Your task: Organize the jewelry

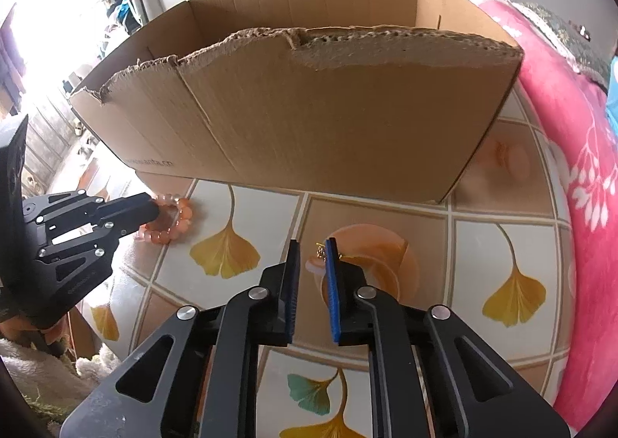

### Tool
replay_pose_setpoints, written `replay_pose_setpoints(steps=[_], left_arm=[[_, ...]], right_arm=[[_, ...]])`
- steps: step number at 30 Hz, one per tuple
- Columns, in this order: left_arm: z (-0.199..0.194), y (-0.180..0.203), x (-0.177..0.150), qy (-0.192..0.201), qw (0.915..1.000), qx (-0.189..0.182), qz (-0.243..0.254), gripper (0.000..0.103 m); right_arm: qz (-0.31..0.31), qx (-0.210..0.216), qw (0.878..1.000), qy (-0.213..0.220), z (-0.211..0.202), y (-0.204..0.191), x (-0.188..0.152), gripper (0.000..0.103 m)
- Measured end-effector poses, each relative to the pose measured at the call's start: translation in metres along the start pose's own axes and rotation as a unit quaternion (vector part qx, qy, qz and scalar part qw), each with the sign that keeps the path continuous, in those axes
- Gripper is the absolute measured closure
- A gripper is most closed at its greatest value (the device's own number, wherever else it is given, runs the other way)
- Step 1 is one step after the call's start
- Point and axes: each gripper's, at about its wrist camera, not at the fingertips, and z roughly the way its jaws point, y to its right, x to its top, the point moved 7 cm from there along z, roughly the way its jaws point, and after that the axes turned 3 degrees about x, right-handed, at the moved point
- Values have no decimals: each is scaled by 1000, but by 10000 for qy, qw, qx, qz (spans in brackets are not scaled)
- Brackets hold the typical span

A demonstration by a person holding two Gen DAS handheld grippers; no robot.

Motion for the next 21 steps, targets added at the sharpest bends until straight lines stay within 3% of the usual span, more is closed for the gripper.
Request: replay_pose_setpoints(steps=[10, 21], left_arm=[[1, 2, 1, 1, 10000, 3, 10, 94], [2, 2, 3, -28, 10000, 34, 6, 93]], right_arm=[[-138, -189, 9997, -6, 11, -1, 3, 103], [6, -88, 9997, 214, -6, 6, 6, 103]])
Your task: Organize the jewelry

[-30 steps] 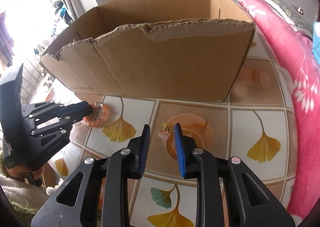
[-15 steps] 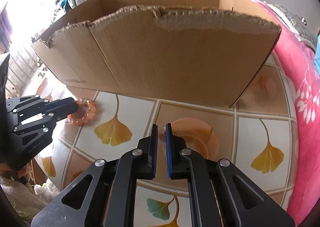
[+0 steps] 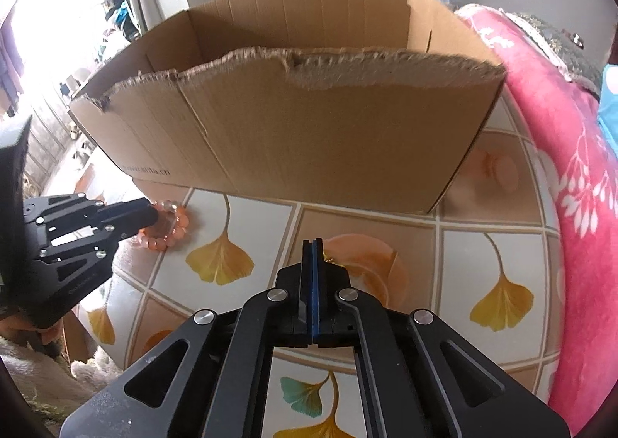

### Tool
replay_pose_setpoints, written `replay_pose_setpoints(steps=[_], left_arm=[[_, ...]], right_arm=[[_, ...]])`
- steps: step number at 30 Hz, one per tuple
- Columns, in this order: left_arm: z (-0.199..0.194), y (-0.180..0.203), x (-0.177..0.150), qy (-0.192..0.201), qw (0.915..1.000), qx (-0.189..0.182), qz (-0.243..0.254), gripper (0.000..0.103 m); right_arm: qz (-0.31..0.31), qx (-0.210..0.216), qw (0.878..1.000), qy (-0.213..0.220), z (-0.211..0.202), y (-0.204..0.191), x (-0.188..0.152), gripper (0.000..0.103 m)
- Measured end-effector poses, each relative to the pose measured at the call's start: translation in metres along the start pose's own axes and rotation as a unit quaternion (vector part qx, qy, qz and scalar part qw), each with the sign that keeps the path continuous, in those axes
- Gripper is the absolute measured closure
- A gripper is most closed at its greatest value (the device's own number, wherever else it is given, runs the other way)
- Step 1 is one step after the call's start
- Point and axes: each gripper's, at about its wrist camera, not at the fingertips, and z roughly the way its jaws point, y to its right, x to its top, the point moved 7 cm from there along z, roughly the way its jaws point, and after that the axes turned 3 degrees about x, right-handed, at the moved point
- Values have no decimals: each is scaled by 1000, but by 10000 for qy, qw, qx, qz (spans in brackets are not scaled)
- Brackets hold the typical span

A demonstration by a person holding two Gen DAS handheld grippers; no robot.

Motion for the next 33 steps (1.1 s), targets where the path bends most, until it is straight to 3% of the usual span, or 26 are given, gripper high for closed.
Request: replay_pose_setpoints(steps=[7, 8, 10, 11, 14, 20, 22, 26, 33], left_arm=[[1, -1, 1, -15, 10000, -2, -29, 93], [1, 0, 1, -16, 10000, 3, -27, 93], [1, 0, 1, -18, 10000, 5, -19, 93], [1, 0, 1, -24, 10000, 8, -15, 93], [1, -1, 1, -31, 10000, 21, -13, 93], [2, 0, 2, -33, 10000, 37, -38, 93], [1, 0, 2, -24, 10000, 39, -50, 93], [2, 0, 2, 8, 10000, 36, -54, 93], [1, -1, 1, 117, 9999, 15, -26, 93]], right_arm=[[68, 260, 9996, 3, -7, -3, -1, 100], [69, 233, 9997, 20, -6, -2, 0, 96], [-17, 199, 9998, 3, -2, -4, 0, 71], [-95, 157, 9998, 34, -1, -6, 1, 70], [-240, 82, 9997, -53, 8, -8, 0, 72], [-306, -86, 9993, -201, 21, 0, -4, 89], [-364, -168, 9990, -198, 21, 1, -4, 101], [-271, -125, 9995, -116, 17, 6, -1, 102], [510, 437, 9969, 413, -24, 27, 13, 102]])
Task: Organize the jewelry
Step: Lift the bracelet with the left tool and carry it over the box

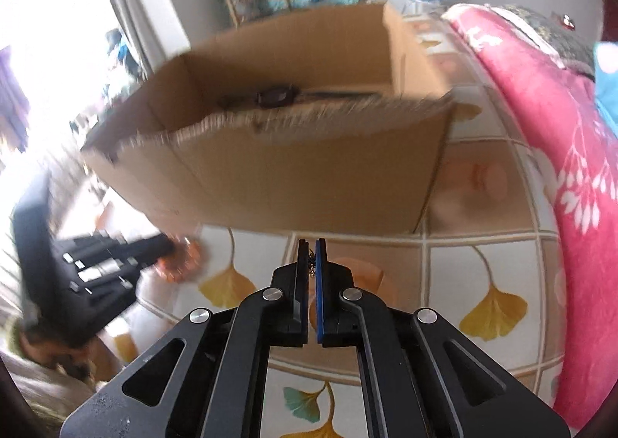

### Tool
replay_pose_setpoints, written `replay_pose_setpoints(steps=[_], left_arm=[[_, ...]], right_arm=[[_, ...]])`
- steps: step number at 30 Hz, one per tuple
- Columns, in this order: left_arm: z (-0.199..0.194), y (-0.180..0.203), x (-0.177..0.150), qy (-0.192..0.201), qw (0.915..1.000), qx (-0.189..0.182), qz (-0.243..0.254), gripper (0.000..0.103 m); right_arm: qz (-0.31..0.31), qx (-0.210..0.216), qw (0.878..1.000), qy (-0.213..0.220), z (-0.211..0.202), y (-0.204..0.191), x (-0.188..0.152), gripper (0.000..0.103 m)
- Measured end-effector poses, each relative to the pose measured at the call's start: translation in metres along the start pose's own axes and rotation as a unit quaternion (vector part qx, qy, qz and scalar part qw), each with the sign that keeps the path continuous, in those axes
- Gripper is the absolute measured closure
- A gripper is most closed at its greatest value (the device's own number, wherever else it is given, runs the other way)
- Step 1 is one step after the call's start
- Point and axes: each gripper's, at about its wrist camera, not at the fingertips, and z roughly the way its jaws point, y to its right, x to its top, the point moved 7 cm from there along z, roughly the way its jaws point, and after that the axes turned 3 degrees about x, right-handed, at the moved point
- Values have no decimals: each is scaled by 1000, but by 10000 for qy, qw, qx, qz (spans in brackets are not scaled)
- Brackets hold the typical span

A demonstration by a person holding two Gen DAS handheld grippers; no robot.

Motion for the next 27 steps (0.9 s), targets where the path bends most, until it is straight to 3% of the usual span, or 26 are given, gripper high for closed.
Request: replay_pose_setpoints(steps=[8, 13, 18, 21, 25, 27], left_arm=[[-14, -5, -1, 223, 9997, -69, -111, 94], [-52, -2, 8, 586, 9972, -434, -138, 94], [-102, 1, 34, 1155, 9902, -777, 37, 94], [-137, 0, 60, 1605, 9819, -986, 190, 94], [-161, -3, 92, 2047, 9734, -964, 362, 94], [-157, -8, 108, 2066, 9734, -925, 364, 94]], right_arm=[[189, 312, 9987, 363, -34, -7, 14, 102], [-10, 376, 9973, 625, -52, -25, 27, 102], [-497, 340, 9923, 1085, -72, -42, 55, 102], [-684, 388, 9880, 1331, -80, -48, 75, 102], [-892, 439, 9825, 1577, -85, -54, 100, 102], [-930, 491, 9808, 1645, -84, -55, 110, 102]])
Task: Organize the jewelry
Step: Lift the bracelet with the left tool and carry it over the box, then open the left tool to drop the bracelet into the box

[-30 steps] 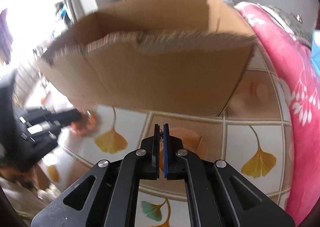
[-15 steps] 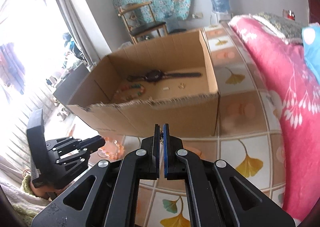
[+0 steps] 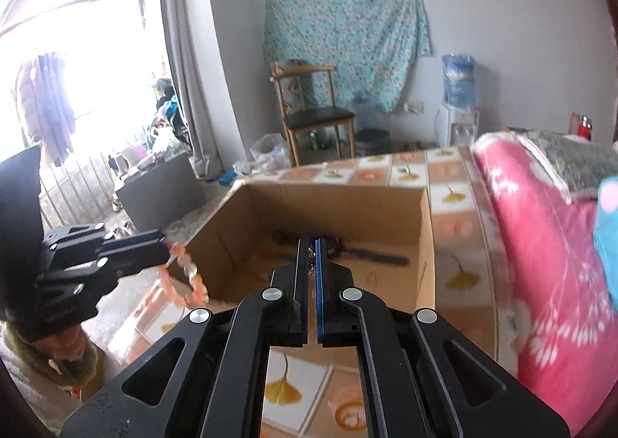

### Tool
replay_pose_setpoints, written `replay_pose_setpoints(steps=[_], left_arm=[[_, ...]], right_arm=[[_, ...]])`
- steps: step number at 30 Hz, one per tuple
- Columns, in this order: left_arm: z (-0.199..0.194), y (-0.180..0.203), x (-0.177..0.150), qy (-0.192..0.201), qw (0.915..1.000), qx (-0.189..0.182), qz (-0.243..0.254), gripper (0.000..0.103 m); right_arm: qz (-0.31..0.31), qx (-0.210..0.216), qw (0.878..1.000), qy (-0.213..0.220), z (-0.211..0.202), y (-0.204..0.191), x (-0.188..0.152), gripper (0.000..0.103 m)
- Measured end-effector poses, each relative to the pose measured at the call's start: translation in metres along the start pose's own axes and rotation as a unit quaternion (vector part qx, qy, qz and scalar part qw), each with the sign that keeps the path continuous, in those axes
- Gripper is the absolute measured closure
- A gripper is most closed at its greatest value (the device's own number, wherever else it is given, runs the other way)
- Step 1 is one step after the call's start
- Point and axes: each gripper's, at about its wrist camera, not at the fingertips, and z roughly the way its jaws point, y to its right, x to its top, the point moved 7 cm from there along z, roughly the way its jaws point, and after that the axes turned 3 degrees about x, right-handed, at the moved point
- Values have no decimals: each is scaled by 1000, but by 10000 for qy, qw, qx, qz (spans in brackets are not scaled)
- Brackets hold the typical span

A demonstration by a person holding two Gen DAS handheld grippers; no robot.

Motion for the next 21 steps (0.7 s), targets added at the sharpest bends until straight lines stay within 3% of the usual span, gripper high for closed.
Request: replay_pose_setpoints(steps=[6, 14, 17, 21], left_arm=[[60, -12, 9, -547, 9976, -240, -358, 94], [138, 16, -4, -1535, 9801, -1065, -678, 94], [158, 24, -17, -1970, 9726, -1001, -722, 93], [157, 20, -24, -2015, 9706, -1003, -857, 84]], right_arm=[[66, -7, 10000, -8, 17, 12, 4, 102], [289, -196, 9991, -246, 32, 39, -7, 102], [326, -308, 9984, -349, 37, 48, -9, 102], [344, -301, 9974, -558, 44, 54, -10, 102]])
